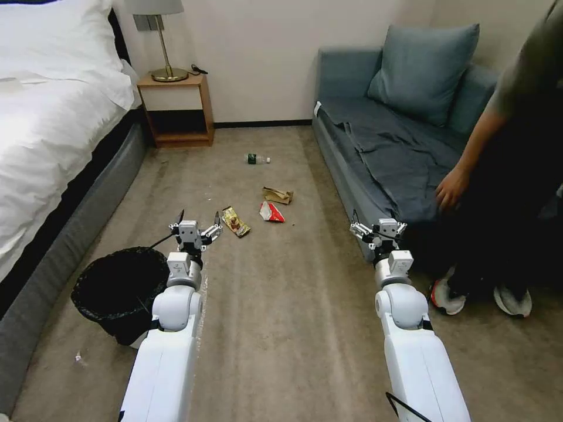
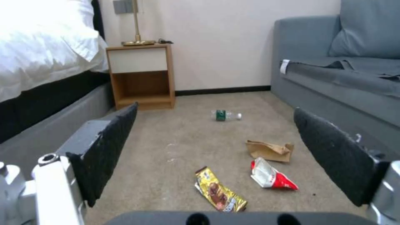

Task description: Pick up the trash bin, then pick up the garbage on the floor and place it into the trash bin.

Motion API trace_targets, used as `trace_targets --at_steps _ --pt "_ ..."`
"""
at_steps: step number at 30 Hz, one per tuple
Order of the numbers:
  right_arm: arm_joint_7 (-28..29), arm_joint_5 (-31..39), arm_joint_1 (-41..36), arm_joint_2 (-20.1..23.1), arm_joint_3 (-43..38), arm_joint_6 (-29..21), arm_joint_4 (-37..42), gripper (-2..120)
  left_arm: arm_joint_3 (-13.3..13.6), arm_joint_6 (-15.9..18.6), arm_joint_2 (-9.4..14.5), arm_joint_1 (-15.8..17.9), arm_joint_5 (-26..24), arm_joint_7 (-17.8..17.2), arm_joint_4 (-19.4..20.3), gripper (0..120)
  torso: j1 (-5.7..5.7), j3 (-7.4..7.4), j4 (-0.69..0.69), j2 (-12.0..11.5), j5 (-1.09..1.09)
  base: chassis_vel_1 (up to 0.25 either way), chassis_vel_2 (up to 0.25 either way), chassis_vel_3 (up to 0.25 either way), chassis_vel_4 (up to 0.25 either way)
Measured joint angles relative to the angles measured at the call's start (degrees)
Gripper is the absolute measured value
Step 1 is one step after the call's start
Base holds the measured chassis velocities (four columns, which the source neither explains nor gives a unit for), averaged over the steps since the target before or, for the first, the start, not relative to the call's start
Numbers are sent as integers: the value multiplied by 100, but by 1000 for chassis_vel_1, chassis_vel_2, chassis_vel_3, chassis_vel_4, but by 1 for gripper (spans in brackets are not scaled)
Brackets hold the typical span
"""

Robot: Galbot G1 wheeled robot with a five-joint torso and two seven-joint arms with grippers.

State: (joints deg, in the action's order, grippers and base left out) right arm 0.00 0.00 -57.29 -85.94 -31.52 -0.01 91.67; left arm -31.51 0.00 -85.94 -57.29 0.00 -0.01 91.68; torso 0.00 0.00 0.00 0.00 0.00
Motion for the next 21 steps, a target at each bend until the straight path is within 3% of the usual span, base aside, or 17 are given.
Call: trace_targets --at_steps 21 --pt "0 2 -5 1 0 2 2 100 -1 2 0 -3 -2 2 1 100 0 0 0 0 0 0 0 0 0"
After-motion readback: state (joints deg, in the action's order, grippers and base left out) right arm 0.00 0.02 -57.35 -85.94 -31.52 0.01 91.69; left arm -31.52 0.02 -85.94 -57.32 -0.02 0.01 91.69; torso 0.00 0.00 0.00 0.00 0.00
